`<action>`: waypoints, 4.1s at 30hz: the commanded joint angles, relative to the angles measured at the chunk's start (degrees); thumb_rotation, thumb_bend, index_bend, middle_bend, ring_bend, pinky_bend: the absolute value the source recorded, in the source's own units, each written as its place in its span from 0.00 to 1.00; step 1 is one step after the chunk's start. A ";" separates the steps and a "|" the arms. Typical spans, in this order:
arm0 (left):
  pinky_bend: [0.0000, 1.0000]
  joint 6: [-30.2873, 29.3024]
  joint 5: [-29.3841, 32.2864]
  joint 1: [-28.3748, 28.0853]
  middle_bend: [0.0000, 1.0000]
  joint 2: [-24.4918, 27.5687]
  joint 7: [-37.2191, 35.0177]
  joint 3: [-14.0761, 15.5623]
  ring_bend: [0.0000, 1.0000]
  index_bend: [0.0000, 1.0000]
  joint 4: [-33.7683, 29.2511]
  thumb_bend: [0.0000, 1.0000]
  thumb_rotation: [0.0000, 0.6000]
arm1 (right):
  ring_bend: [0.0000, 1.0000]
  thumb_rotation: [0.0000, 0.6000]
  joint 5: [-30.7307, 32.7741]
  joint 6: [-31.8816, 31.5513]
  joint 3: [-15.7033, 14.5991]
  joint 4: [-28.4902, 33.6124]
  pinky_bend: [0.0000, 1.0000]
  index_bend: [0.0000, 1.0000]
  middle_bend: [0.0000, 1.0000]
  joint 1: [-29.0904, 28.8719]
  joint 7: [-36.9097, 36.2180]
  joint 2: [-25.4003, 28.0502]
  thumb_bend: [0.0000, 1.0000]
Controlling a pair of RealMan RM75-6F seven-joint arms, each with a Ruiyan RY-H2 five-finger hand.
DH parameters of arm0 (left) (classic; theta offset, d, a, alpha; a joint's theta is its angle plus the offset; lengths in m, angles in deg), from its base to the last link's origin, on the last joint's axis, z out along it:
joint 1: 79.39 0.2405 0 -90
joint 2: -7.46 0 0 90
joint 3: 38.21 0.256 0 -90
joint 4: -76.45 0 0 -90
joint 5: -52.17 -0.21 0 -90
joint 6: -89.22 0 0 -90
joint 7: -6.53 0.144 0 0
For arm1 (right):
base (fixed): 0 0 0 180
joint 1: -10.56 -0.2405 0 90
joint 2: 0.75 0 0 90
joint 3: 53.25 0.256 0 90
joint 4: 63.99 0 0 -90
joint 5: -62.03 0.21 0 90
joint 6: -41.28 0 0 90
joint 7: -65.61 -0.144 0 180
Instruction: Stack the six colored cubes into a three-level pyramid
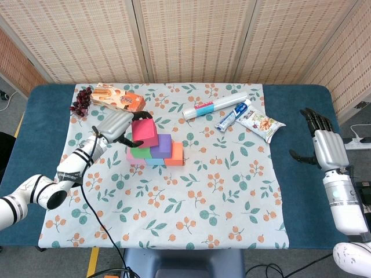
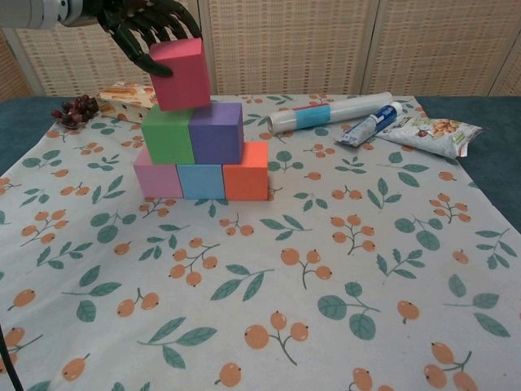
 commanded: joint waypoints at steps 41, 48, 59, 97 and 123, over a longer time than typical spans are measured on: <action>0.25 1.01 -8.87 -2.17 0.38 -1.10 -8.28 3.47 0.26 0.34 3.93 0.30 1.00 | 0.00 1.00 1.32 -0.29 0.60 1.03 0.00 0.00 0.00 0.77 1.89 -0.21 0.13; 0.25 0.74 -9.25 -2.33 0.36 -1.18 -8.47 3.86 0.25 0.34 4.18 0.30 1.00 | 0.00 1.00 1.39 -0.23 0.78 1.17 0.00 0.00 0.00 0.72 1.89 -0.16 0.13; 0.24 0.74 -9.60 -2.81 0.36 -0.90 -8.85 4.15 0.25 0.34 4.55 0.30 1.00 | 0.00 1.00 1.57 -0.49 0.93 1.19 0.00 0.00 0.00 0.98 1.81 0.02 0.13; 0.15 0.36 -12.66 -3.96 0.10 -0.77 -13.56 6.54 0.01 0.14 5.50 0.31 1.00 | 0.00 1.00 2.73 -0.43 1.34 1.24 0.00 0.00 0.00 0.68 2.67 -0.35 0.13; 0.11 -19.01 -3.84 15.55 0.06 8.14 4.29 11.31 0.00 0.12 -5.91 0.31 1.00 | 0.00 1.00 0.92 14.93 0.72 -6.16 0.00 0.00 0.00 -9.64 0.71 -9.01 0.13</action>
